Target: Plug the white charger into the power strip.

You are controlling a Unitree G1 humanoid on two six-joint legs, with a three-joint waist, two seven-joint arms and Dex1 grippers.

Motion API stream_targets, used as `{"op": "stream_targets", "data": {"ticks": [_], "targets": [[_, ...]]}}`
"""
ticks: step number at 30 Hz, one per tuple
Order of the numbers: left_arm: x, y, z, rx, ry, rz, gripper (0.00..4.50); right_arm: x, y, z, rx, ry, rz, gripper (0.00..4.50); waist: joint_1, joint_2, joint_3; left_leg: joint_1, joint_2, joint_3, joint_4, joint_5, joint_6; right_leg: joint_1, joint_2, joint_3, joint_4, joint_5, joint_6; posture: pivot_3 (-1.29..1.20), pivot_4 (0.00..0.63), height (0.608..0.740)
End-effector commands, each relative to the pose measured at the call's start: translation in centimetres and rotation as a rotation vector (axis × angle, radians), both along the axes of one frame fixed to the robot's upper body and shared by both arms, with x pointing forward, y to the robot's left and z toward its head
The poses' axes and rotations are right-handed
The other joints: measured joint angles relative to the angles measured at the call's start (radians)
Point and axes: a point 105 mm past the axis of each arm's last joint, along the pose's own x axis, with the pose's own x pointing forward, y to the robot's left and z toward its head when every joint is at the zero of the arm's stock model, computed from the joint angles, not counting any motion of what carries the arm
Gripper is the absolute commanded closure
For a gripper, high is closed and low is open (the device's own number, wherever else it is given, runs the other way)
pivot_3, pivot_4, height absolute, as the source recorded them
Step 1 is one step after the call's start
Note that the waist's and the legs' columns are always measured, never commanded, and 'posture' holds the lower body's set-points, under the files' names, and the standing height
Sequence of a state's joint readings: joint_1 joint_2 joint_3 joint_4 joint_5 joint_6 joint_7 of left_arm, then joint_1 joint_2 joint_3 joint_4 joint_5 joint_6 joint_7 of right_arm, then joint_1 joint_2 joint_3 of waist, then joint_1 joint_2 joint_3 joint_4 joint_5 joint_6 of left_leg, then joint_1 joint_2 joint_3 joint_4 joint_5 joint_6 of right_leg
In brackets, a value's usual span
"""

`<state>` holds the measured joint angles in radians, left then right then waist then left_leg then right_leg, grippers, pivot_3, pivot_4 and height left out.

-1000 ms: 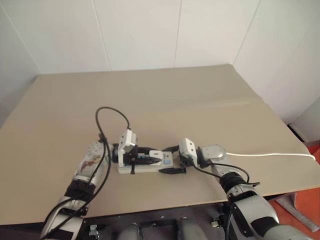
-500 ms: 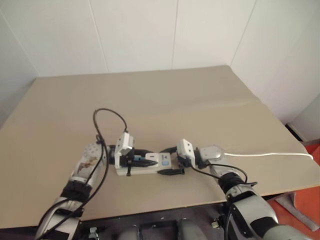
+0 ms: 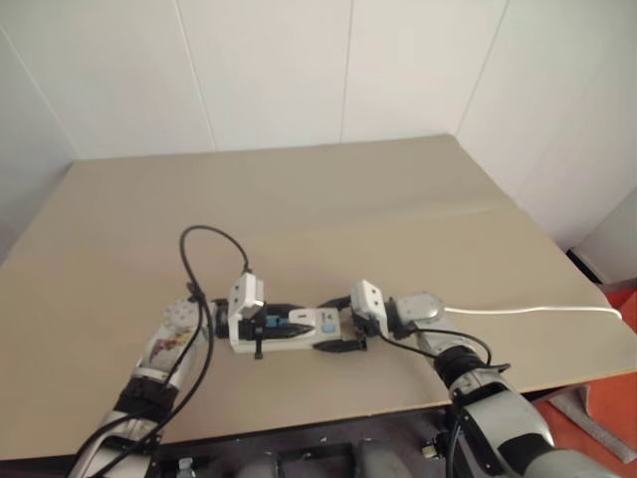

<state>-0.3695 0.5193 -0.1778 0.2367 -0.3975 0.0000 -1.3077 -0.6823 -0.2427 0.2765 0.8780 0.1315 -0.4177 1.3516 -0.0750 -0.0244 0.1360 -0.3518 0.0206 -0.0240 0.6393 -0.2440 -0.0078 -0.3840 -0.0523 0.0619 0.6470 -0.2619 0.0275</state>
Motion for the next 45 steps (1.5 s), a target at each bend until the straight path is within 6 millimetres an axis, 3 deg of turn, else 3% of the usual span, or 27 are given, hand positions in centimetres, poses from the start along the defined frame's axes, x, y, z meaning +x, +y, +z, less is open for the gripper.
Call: {"op": "stream_targets", "data": {"ticks": [1,23,31,36,42,45], "targets": [[-1.0,2.8,-4.9,0.184,0.186,0.041,3.49,-1.0,-2.0,-3.2,-0.134,0.093,-0.004,1.06,0.0,0.0,0.0,0.0,0.0,0.0,0.0,0.0,0.0,0.0,0.0,0.0,0.0,0.0,0.0,0.0,0.15,0.74],[-2.2,2.8,-7.1,0.214,0.231,0.084,3.49,-1.0,-2.1,-3.3,-0.137,0.094,-0.005,1.06,0.004,0.002,-0.007,0.002,0.0,0.0,0.0,-0.002,0.002,0.002,0.0,0.0,-0.001,-0.001,0.0,0.0,0.15,0.74],[-2.0,3.0,-6.7,0.222,0.221,0.064,3.49,-1.0,-2.1,-3.2,-0.138,0.092,-0.005,1.06,0.003,0.002,-0.007,0.015,0.0,0.001,-0.004,-0.007,0.006,0.015,-0.001,0.001,-0.007,-0.006,0.001,0.0,0.15,0.74],[-1.4,2.6,-5.4,0.187,0.209,0.046,1.91,-1.0,-2.2,-3.2,-0.137,0.091,-0.006,1.06,0.007,0.008,-0.007,0.016,-0.001,0.001,-0.005,-0.007,0.006,0.015,-0.001,0.003,-0.006,-0.006,0.002,0.0,0.15,0.74],[-0.6,1.8,-2.5,0.116,0.147,0.016,0.08,-1.1,-2.0,-3.2,-0.132,0.092,-0.003,1.06,0.011,0.01,-0.008,0.015,-0.004,0.001,-0.004,-0.007,0.006,0.016,-0.006,0.003,-0.007,-0.008,0.005,0.0,0.15,0.74],[-0.2,1.7,-0.5,0.077,0.113,0.006,0.04,-1.1,-1.9,-3.2,-0.127,0.098,-0.001,1.06,0.011,0.007,-0.005,0.015,-0.004,0.001,-0.004,-0.007,0.006,0.015,-0.006,0.003,-0.007,-0.008,0.006,0.0,0.15,0.74]]}}
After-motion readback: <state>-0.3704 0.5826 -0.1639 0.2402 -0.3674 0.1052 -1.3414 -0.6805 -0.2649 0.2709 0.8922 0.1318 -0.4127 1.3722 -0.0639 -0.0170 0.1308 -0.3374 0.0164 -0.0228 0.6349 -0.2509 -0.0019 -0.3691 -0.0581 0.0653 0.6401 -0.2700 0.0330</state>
